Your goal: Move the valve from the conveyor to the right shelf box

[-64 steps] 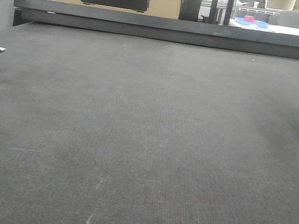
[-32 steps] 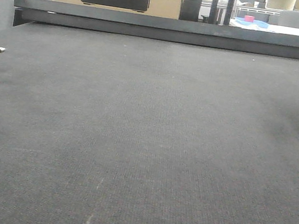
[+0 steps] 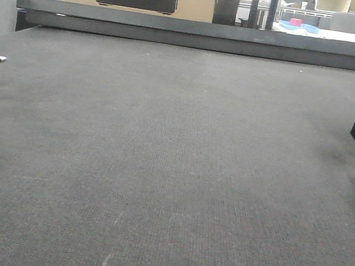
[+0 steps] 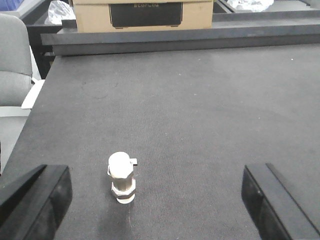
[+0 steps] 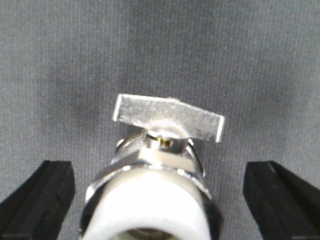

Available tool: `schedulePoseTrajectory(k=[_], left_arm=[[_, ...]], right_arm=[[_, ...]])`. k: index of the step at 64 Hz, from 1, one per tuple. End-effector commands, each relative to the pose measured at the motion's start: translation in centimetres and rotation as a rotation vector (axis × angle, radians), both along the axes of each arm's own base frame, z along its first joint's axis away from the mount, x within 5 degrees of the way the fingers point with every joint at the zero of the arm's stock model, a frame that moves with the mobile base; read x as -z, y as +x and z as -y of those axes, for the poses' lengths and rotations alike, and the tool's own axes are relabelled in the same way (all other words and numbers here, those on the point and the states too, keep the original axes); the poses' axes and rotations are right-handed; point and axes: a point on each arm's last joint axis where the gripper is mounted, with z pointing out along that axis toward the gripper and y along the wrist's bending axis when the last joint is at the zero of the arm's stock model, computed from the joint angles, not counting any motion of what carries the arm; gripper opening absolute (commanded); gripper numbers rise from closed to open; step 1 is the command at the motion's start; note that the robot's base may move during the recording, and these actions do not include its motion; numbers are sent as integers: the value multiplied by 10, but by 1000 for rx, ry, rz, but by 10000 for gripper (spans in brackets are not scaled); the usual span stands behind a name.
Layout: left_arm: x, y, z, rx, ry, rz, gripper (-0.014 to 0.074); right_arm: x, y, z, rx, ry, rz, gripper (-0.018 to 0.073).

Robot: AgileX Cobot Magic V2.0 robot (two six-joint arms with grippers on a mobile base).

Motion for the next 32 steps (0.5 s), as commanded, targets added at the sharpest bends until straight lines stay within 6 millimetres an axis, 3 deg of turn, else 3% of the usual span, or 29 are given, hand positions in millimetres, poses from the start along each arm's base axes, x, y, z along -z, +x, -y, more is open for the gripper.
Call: schedulePoseTrajectory(k=[1,10,25,32], left_arm=[[-3,0,1,5,-12,14,601],[-3,0,1,5,-12,14,601],[-2,0,1,6,-11,-1,601],[0,-1,1,7,-9,-24,601]], right_arm=[[-4,1,3,-3,-5,24,565],[-5,1,-1,-15,-5,25,412],[-8,-3,-10,-39,-4,22,-167],[-22,-8,-7,-46,-23,62,-153]])
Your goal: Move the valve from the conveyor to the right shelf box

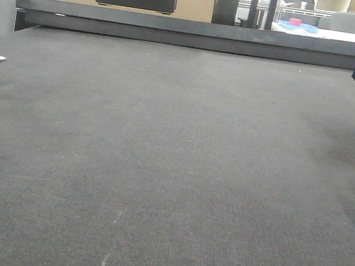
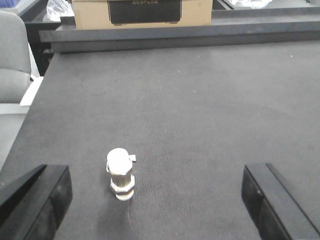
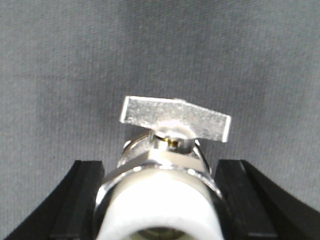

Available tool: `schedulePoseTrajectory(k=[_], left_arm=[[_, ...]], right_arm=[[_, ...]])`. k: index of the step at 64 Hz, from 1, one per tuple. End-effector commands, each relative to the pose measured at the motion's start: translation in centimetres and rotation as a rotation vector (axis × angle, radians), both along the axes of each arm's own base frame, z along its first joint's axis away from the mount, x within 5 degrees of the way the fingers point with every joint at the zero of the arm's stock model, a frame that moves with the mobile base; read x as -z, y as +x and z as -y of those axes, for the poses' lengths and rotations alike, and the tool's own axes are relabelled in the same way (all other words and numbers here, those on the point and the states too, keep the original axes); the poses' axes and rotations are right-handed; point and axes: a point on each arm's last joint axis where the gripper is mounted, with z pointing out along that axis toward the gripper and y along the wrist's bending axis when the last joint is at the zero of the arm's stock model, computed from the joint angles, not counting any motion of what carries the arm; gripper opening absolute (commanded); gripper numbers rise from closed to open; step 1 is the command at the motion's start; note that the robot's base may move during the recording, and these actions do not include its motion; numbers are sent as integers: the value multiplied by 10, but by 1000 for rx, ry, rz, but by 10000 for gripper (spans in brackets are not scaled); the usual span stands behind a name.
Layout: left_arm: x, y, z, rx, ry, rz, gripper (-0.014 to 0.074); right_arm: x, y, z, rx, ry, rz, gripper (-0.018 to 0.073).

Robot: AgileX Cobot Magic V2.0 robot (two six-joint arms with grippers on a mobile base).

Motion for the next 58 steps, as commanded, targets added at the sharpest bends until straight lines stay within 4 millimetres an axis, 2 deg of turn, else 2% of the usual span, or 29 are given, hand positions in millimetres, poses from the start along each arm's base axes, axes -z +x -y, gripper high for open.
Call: schedulePoseTrajectory(k=[1,8,19,31,43,50,58], left_arm=[[-2,0,1,6,-11,-3,601],[-2,0,1,7,-10,-18,599],[-5,13,2,11,-2,-126,599],[-10,49,5,16,11,-312,599],[-11,105,4,3,46,-568,599],[-6,141,-5,-29,40,-711,599],[2,183,-20,-67,33,-777,599]], right_arm=[[-22,-7,1,-21,-20,63,-153],[-47,-18,3,-25,-29,129,-153],[-91,-44,5,-22,-13,255,-153],[-127,-76,7,-20,-2,372,-153],[-134,-99,10,-19,0,404,-153],[-128,-101,10,-19,-1,383,-153],[-123,-101,10,-19,-2,370,-153]])
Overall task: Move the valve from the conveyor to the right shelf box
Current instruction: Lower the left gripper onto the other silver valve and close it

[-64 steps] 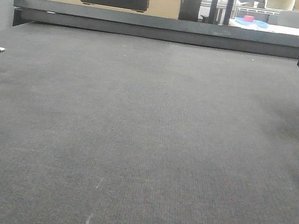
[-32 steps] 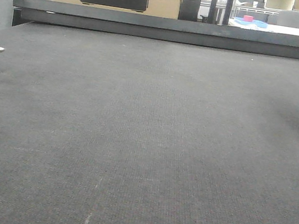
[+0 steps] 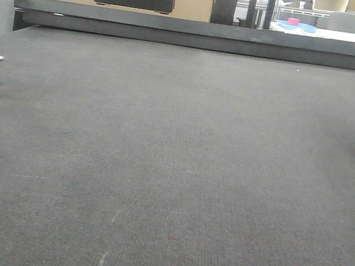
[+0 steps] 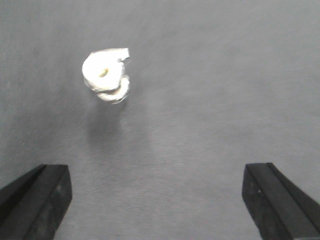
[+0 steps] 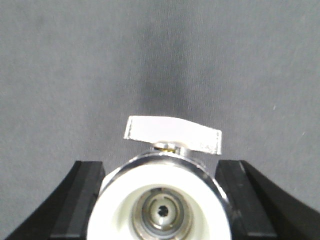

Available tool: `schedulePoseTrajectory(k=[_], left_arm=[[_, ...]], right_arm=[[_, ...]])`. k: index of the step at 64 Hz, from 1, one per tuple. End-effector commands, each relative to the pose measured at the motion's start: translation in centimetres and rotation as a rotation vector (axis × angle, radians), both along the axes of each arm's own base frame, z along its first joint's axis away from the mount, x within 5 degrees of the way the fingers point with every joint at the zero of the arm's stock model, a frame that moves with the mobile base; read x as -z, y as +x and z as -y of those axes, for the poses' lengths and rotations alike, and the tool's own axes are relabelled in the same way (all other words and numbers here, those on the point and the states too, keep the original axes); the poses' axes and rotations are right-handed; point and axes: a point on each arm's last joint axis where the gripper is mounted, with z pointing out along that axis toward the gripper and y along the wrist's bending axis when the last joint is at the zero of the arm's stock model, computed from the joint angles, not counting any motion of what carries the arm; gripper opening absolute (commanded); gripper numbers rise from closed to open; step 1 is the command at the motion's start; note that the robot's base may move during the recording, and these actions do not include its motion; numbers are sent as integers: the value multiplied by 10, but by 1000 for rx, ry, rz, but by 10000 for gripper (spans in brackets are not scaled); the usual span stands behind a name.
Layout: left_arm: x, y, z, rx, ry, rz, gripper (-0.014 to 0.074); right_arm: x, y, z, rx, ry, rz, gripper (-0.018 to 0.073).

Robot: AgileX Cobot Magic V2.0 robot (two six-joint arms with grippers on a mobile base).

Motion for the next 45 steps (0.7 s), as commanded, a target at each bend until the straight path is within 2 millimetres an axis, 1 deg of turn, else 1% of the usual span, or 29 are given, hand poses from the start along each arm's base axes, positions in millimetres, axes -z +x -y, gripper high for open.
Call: schedulePoseTrajectory(k=[1,5,7,13,23,32,45], left_arm=[[5,25,-10,-18,9,-37,599],[14,43,-16,-7,21,-62,599],[16,49,-17,0,25,-65,599],[32,71,-19,4,33,-105,599],[67,103,-21,37,49,-148,599],[94,120,-28,29,47,-186,599],[126,134,-42,-1,36,-222,599]], right_arm=[[-5,-1,0,-7,-5,54,-153],[-4,-1,0,-6,-5,54,-153],[-4,-1,0,-6,-3,55,-153],[-4,-1,0,-6,-2,59,-153],[-5,0,-1,-5,12,66,-153],[-5,0,-2,-5,17,67,-153],[-5,0,-2,-5,19,67,-153]])
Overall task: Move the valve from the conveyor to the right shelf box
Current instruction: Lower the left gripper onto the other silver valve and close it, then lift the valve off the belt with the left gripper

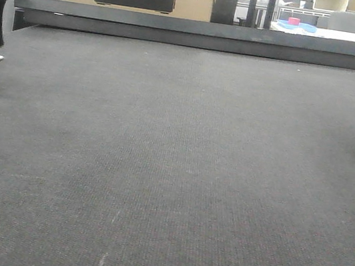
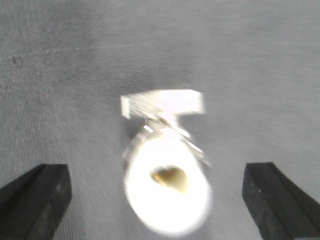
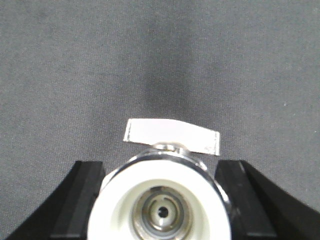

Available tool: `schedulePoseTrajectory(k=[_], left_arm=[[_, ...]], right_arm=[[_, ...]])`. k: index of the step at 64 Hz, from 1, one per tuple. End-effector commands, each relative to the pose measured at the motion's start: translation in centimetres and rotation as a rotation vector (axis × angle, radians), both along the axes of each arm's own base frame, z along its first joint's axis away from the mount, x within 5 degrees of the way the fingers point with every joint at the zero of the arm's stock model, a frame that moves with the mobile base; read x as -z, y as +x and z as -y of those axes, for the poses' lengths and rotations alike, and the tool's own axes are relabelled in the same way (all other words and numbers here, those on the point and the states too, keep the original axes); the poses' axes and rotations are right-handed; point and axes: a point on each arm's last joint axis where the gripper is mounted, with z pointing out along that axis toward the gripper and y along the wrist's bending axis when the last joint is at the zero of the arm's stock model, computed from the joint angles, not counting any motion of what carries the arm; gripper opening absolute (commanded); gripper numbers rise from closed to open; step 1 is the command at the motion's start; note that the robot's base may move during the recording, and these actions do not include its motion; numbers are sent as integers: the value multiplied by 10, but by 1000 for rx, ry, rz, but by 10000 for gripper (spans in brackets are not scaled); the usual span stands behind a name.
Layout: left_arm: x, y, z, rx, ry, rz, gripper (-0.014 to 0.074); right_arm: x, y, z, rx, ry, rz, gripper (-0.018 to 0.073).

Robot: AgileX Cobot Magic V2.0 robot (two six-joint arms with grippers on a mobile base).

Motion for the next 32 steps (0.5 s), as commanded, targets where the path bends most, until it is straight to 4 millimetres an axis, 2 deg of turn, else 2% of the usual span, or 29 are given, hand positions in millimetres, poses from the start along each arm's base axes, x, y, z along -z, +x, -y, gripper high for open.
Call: schedulePoseTrajectory(k=[1,7,32], left_arm=[[5,6,-5,-10,-4,15,599],[12,9,-7,-15,-11,8,599],[11,10,1,19,-87,28,599]], right_arm=[[-9,-1,0,-6,1,65,-153],[-9,-1,0,-6,1,63,-153],[-9,-1,0,-6,1,65,-153]])
